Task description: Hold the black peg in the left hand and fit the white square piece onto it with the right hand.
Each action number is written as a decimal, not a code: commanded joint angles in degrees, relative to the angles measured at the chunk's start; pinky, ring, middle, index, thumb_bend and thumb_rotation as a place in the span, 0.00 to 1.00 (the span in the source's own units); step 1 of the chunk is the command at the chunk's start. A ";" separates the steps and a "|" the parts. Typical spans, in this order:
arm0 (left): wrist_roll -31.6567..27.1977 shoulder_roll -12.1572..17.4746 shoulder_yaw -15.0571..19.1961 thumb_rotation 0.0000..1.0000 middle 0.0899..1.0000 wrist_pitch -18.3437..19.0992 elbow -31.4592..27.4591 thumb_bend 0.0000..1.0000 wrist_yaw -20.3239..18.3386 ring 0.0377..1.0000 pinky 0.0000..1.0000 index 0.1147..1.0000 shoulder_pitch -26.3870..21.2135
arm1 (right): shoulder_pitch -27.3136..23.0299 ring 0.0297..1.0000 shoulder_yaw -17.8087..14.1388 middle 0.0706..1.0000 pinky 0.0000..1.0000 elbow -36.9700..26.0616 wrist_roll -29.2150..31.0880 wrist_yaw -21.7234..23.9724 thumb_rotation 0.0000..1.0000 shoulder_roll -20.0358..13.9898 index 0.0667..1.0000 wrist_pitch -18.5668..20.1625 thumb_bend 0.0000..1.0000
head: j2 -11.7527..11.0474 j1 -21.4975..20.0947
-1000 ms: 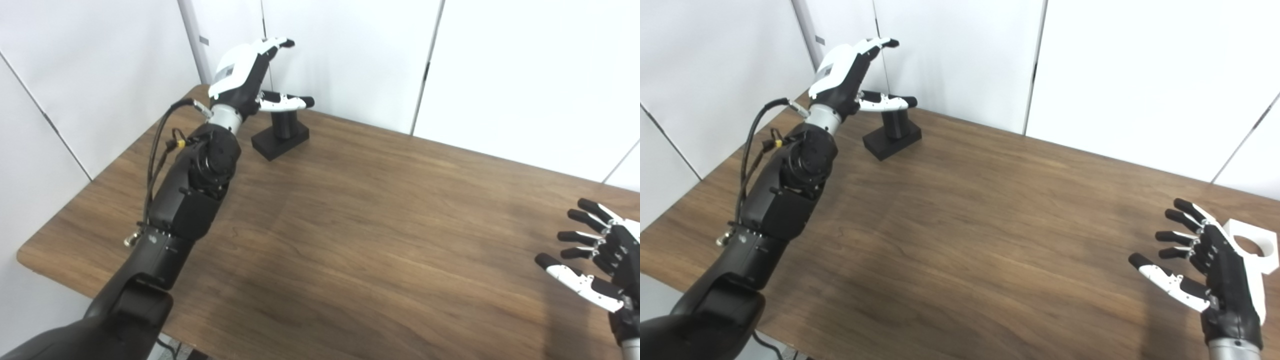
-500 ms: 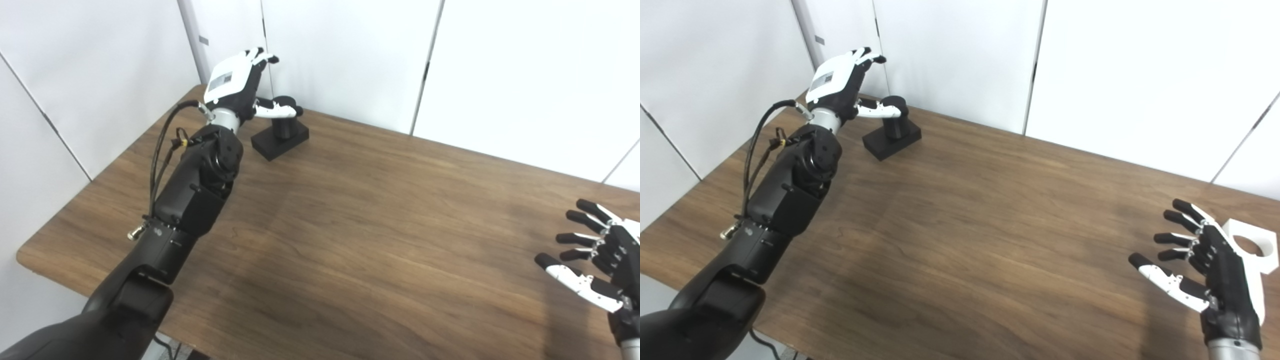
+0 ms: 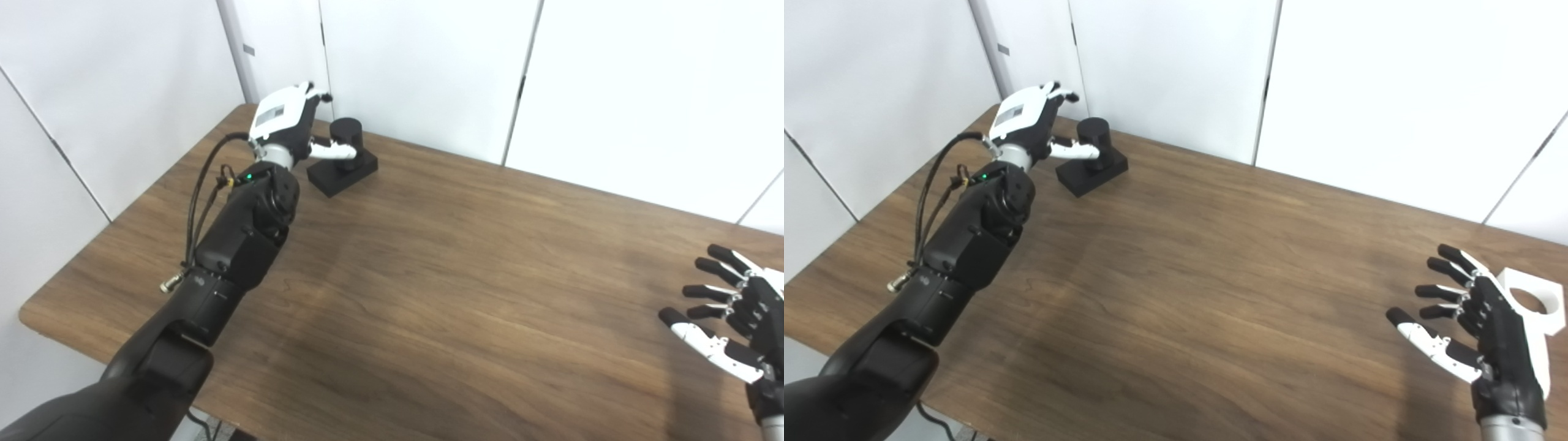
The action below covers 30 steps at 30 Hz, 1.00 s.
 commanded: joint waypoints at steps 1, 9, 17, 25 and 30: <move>1.13 2.22 0.32 0.43 0.99 0.26 -0.51 0.95 1.87 1.00 0.92 0.83 -3.60 | -1.13 0.62 -0.47 0.76 0.50 -2.40 -0.15 -0.31 0.00 -0.22 0.80 -1.64 0.52 | 0.02 0.00; 1.36 1.81 0.19 0.44 0.99 1.14 2.14 0.96 2.06 1.00 0.92 0.83 -3.75 | -1.17 0.61 -0.29 0.75 0.49 -2.28 -0.71 -0.39 0.00 -0.42 0.79 -2.50 0.53 | 0.74 -0.16; 1.64 2.08 -0.70 0.46 0.99 1.13 4.30 0.97 2.62 1.00 0.91 0.83 -3.97 | -1.23 0.60 -0.33 0.75 0.49 -2.29 -1.10 -0.41 0.00 -0.28 0.79 -2.20 0.53 | 0.98 -0.25; 0.80 1.65 -1.46 0.47 0.99 0.98 5.15 0.95 2.25 1.00 0.91 0.83 -3.78 | -1.25 0.61 -0.32 0.76 0.51 -2.47 -0.91 -0.31 0.00 -0.03 0.79 -1.84 0.52 | 1.29 -0.71; 0.42 1.17 -1.80 0.46 0.99 0.97 5.40 0.95 2.51 1.00 0.90 0.82 -3.66 | -1.11 0.62 -0.27 0.76 0.52 -2.89 -1.38 -0.37 0.00 -0.07 0.79 -1.48 0.52 | 1.42 -0.78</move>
